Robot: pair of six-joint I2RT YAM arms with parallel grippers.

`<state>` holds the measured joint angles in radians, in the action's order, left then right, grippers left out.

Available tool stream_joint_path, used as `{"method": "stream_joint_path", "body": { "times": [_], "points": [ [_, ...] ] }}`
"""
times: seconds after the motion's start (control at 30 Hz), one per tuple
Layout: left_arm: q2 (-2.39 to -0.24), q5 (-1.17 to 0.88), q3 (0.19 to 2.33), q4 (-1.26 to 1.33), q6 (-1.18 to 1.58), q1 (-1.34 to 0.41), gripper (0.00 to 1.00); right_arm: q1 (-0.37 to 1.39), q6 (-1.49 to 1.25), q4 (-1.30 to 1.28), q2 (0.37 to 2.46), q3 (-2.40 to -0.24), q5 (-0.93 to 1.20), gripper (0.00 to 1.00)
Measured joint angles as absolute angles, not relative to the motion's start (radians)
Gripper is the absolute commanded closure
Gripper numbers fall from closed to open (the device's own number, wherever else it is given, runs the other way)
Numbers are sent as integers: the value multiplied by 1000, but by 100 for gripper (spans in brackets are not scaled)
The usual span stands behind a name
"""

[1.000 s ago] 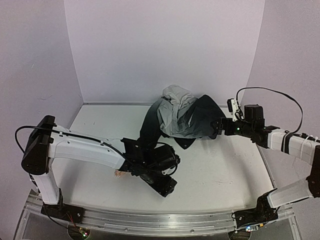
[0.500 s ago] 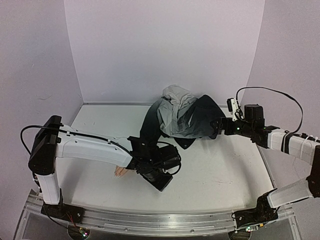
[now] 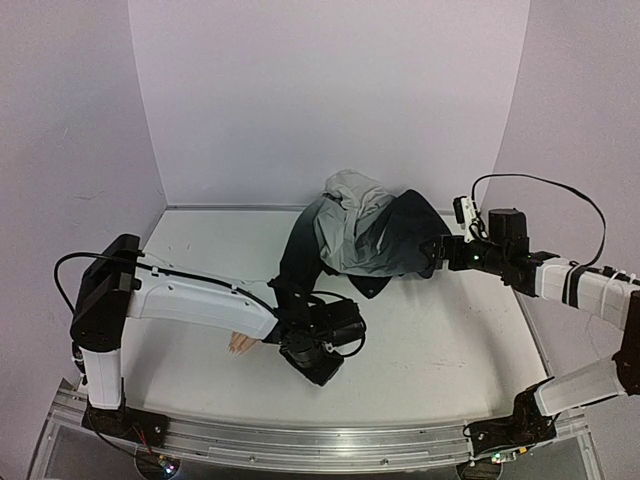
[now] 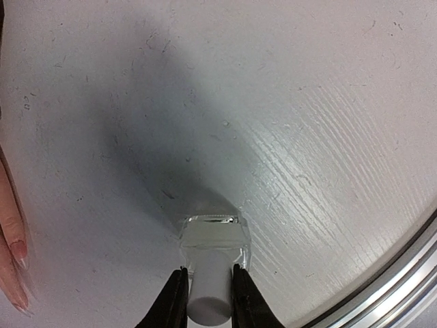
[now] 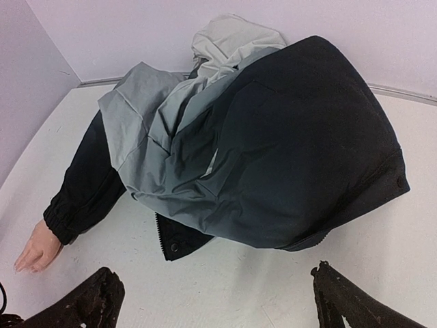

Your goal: Paint the nails

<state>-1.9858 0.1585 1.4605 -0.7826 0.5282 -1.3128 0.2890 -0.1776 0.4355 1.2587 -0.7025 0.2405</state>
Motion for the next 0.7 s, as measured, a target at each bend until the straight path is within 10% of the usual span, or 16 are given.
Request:
{"method": "stream_joint_path", "body": {
  "times": [0.7],
  "points": [
    [-1804,-8,1581,-883,648,-963,100,688,-64,502,1366,-702,373,5]
  ]
}}
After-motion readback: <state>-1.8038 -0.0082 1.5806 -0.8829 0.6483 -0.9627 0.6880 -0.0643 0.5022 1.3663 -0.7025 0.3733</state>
